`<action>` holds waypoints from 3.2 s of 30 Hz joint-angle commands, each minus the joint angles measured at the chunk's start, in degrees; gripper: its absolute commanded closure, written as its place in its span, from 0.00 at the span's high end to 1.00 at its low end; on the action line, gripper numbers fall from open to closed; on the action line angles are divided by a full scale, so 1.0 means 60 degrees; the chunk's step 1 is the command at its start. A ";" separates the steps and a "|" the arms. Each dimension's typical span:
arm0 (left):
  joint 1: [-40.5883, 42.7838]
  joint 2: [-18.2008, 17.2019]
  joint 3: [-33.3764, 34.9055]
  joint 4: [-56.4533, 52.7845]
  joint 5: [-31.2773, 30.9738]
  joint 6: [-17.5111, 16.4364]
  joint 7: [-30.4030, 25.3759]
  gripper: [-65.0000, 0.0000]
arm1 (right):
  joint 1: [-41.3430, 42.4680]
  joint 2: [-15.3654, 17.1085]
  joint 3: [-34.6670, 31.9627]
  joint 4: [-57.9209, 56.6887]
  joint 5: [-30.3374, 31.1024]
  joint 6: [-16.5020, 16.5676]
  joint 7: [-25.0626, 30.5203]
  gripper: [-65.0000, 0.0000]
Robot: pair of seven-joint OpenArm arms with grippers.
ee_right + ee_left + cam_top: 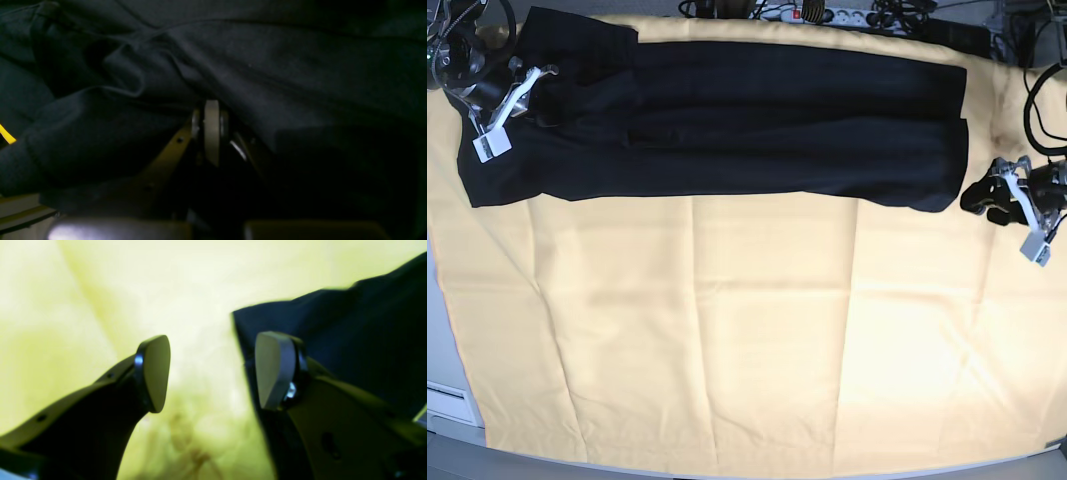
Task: Fold the T-shirt properly
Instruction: 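Pull the shirt corner with the left gripper to straighten the fold, then move the left gripper to the shirt's end and grasp it, then hold both shirt ends and adjust the left gripper's grip on the end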
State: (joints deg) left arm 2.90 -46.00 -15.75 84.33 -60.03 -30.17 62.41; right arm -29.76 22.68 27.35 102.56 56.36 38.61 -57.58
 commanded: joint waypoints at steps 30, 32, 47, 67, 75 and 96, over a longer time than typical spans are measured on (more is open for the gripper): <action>0.2437 0.1523 -0.4200 0.0113 -0.2342 -0.0004 0.1861 0.54 | 0.0015 0.0135 0.0062 0.0091 0.0109 -0.0007 0.0178 0.00; 0.2506 0.1836 -0.4197 0.0113 -0.2364 0.0004 0.1865 0.54 | 0.0015 0.0135 0.0062 0.0091 0.0131 -0.0007 0.0175 0.00; 0.2612 0.2900 -0.4189 0.0113 -0.2801 -0.0051 0.1909 0.54 | 0.0015 0.0138 0.0062 0.0091 0.0131 -0.0007 0.0175 0.00; 0.2586 0.2929 -0.3985 0.0117 -0.4011 -0.0627 0.2364 0.54 | 0.0015 0.0138 0.0062 0.0091 0.0131 -0.0007 0.0171 0.00; 0.2586 0.2929 -0.3985 0.0117 -0.3468 -0.0623 0.2280 0.54 | 0.0015 0.0135 0.0062 0.0091 0.0124 -0.0007 0.0168 0.00; 0.2590 0.2481 -0.4557 0.0117 -0.3246 -0.0379 0.2033 0.54 | 0.0011 0.0135 0.0062 0.0091 0.0062 -0.0015 0.0138 0.00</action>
State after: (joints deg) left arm 18.55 -29.85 -42.48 84.33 -78.13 -32.01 74.85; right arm -29.76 22.68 27.35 102.56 56.31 38.59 -57.60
